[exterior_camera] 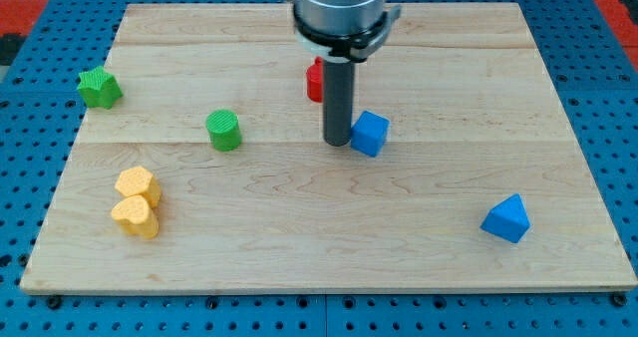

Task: Put the red circle to the left of the red star

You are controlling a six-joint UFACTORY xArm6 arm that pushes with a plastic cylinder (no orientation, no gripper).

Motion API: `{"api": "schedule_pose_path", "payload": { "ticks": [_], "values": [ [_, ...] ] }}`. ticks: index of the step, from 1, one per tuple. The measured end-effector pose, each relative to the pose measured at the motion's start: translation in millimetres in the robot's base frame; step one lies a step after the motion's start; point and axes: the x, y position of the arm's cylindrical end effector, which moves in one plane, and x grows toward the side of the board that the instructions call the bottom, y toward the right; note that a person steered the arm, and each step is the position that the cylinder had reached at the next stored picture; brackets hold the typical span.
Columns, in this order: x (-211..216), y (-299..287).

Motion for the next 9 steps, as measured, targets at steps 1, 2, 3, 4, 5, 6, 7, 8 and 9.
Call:
{"api": "schedule_pose_path", "payload": {
  "ticks": [1, 2, 3, 4, 5, 6, 7, 8, 9],
  "values": [
    [-21, 6],
    [7, 60],
    [64, 113],
    [50, 104],
    [-15, 55],
    [-78, -9],
    [-79, -105],
    [-54, -113],
    [-67, -202]
  ]
}}
